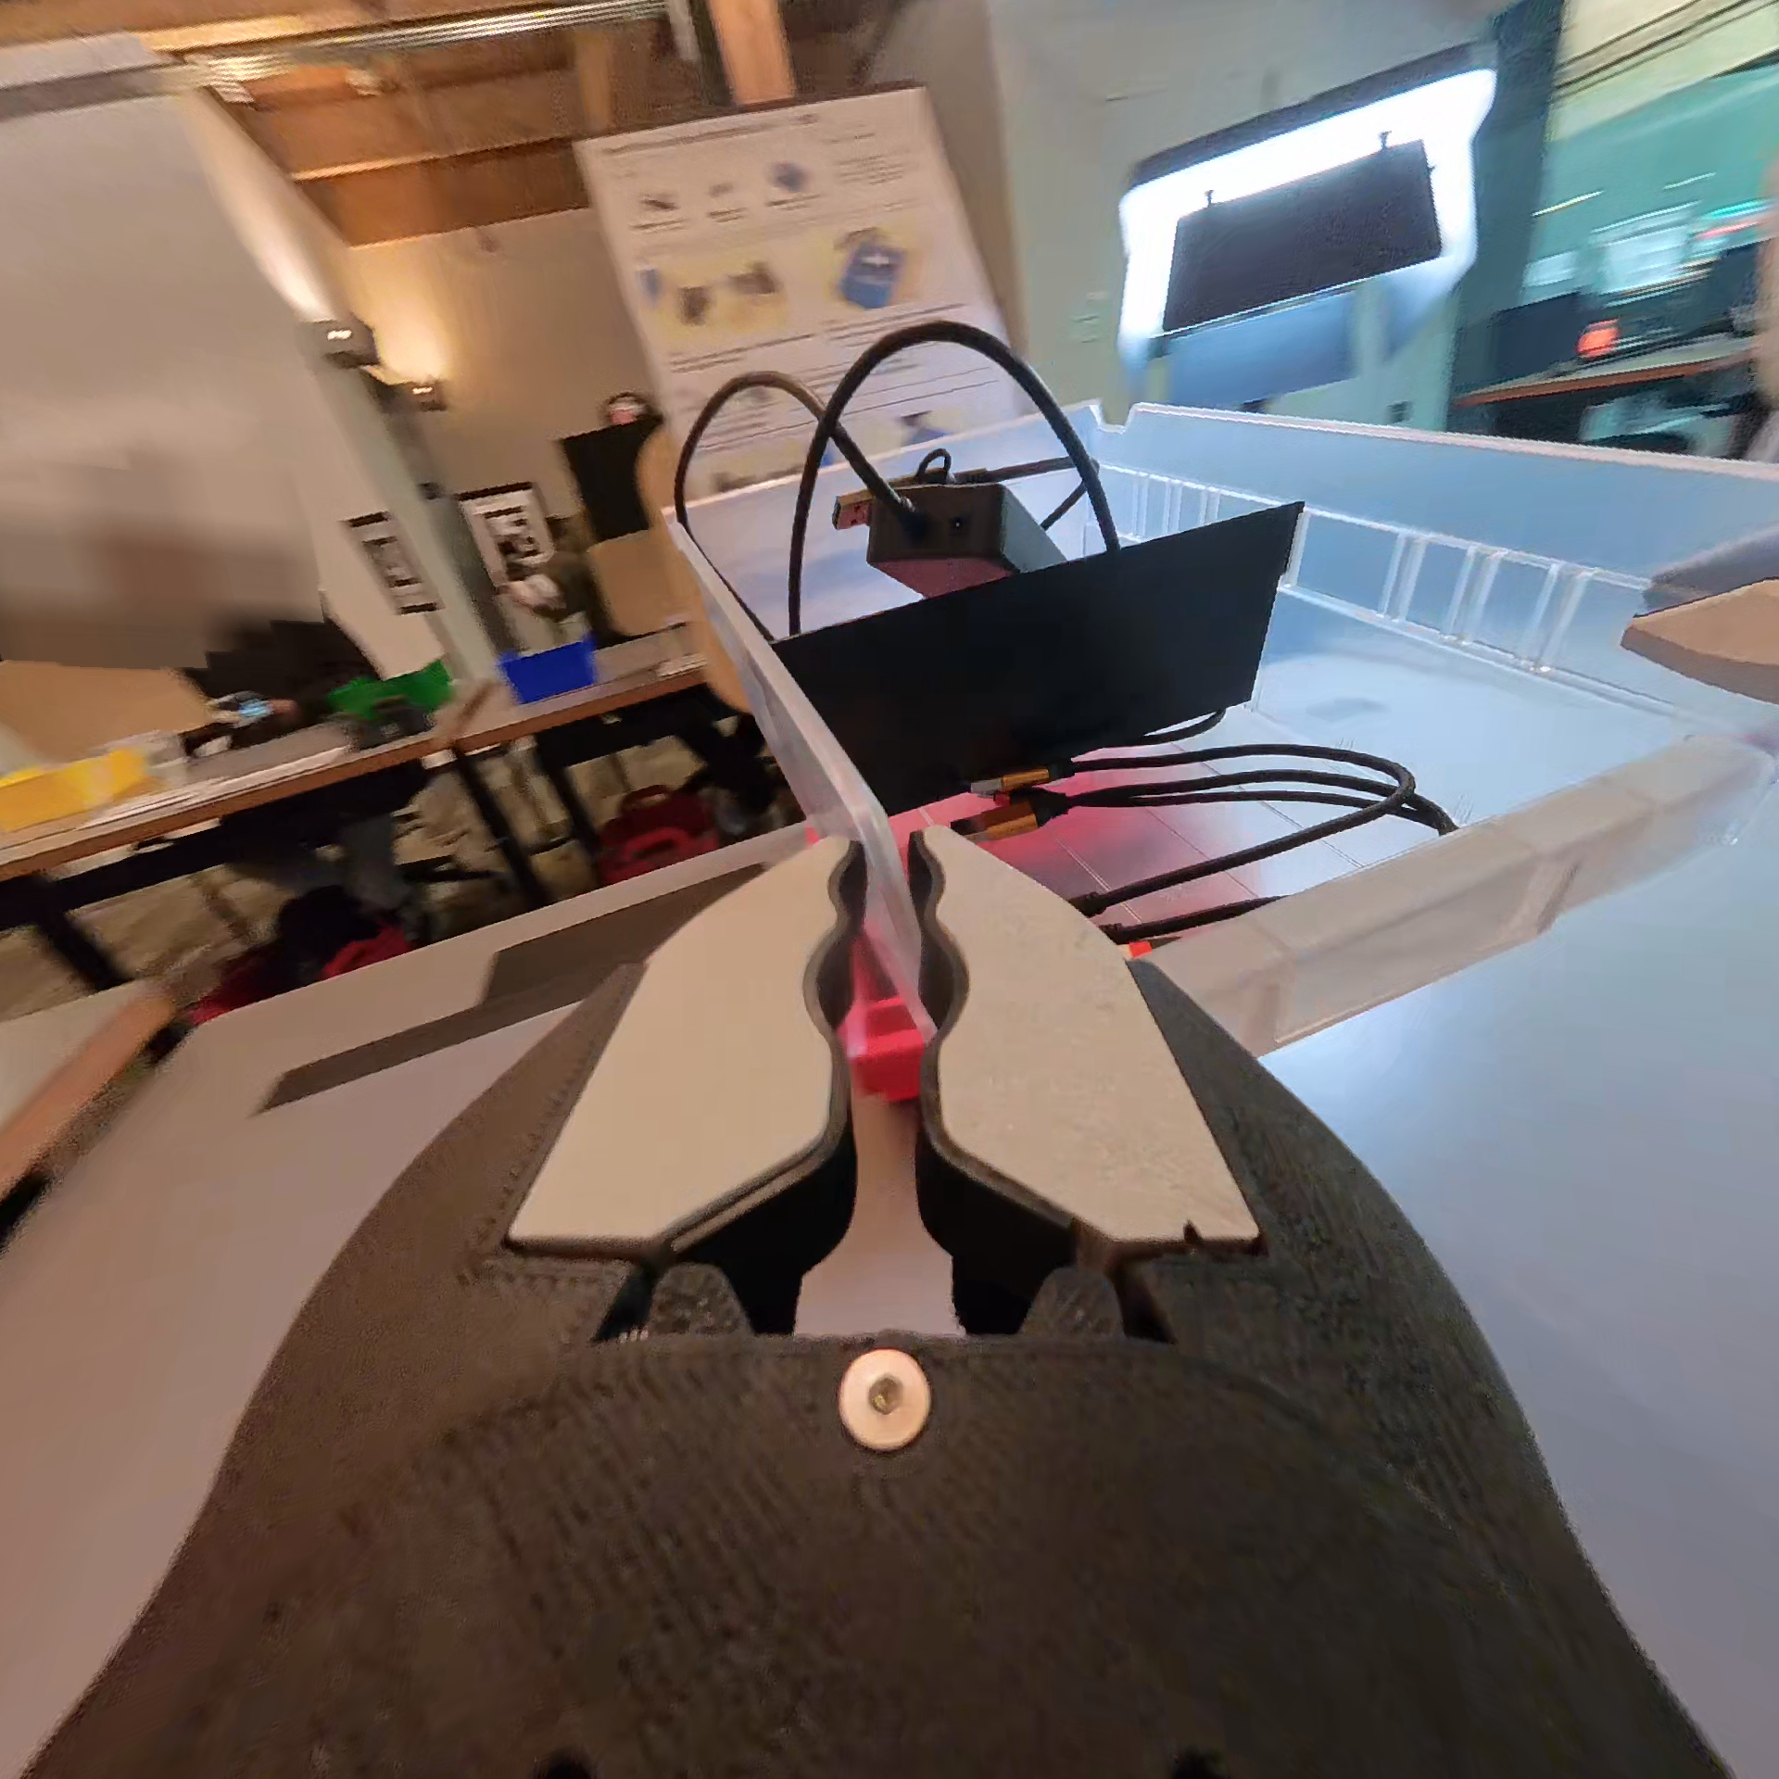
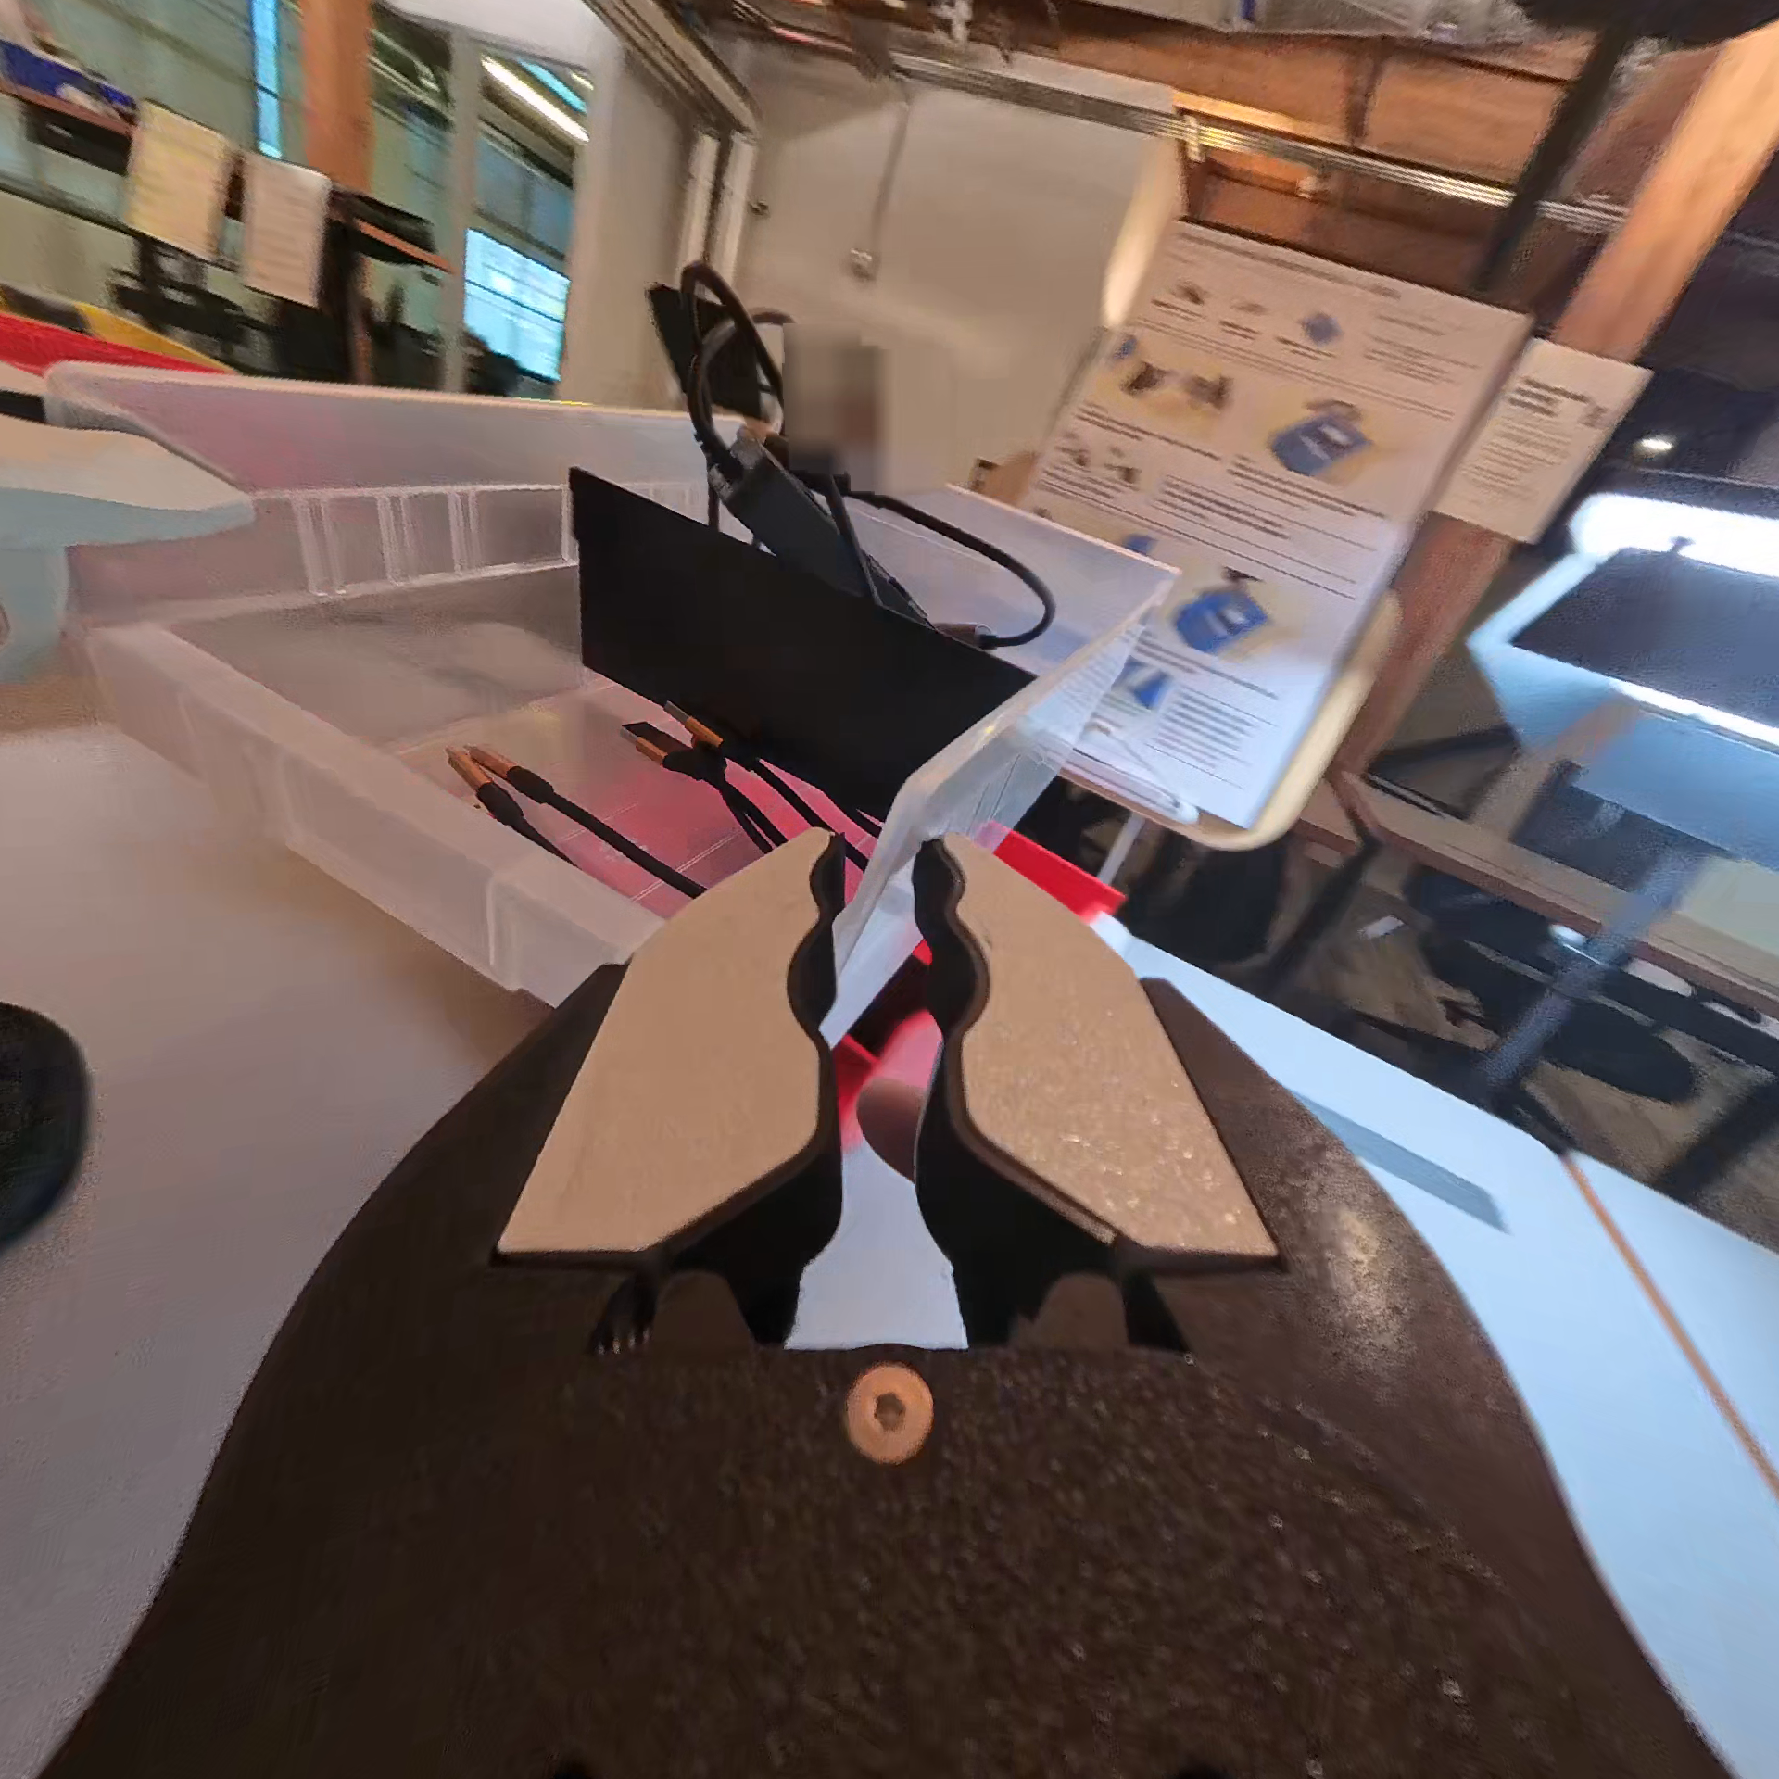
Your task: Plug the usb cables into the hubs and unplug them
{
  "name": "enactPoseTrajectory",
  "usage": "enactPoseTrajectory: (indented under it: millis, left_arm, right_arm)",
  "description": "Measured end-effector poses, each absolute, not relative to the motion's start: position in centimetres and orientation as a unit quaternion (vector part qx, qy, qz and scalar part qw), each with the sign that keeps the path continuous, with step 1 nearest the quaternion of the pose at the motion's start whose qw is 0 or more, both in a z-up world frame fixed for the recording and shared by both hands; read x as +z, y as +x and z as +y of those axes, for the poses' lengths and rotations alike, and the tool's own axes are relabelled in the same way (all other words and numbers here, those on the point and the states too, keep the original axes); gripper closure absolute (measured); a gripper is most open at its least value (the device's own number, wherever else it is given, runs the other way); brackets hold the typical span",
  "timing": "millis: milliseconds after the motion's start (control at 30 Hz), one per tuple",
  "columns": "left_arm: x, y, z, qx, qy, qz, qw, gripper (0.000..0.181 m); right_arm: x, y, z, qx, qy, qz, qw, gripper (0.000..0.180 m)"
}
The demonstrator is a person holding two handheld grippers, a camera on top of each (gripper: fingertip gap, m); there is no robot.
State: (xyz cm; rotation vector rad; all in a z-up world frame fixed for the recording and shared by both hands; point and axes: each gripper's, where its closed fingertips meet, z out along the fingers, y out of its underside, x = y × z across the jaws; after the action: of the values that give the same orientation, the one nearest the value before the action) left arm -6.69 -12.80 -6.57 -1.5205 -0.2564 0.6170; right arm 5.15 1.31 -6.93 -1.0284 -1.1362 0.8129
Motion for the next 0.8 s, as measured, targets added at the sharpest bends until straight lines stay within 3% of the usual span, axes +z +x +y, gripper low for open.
enactPoseTrajectory:
  millis: [133,333,533,667,767,800]
  left_arm:
    - [-7.3,-11.7,-19.7,0.333,-0.666,-0.177,0.643,0.174]
    - [-12.6,-19.0,-25.9,0.364,-0.678,-0.26,0.584,0.175]
    - [-18.8,-23.2,-27.7,0.339,-0.699,-0.309,0.548,0.175]
    - [-19.8,-24.3,-26.9,0.324,-0.723,-0.299,0.531,0.173]
    - [-21.4,-24.6,-25.5,0.276,-0.777,-0.264,0.5,0.165]
    - [-21.3,-24.5,-25.2,0.263,-0.783,-0.259,0.5,0.151]
  right_arm:
    - [-8.0,-2.6,-3.6,0.409,-0.422,-0.541,0.602,0.166]
    - [-12.8,-12.2,-8.7,0.484,-0.425,-0.571,0.509,0.165]
    - [-18.4,-16.9,-10.4,0.489,-0.432,-0.598,0.466,0.163]
    - [-20.5,-18.0,-9.5,0.446,-0.436,-0.623,0.472,0.163]
    - [-21.0,-17.8,-8.6,0.432,-0.434,-0.655,0.442,0.152]
    - [-20.5,-17.3,-7.9,0.433,-0.431,-0.659,0.439,0.147]
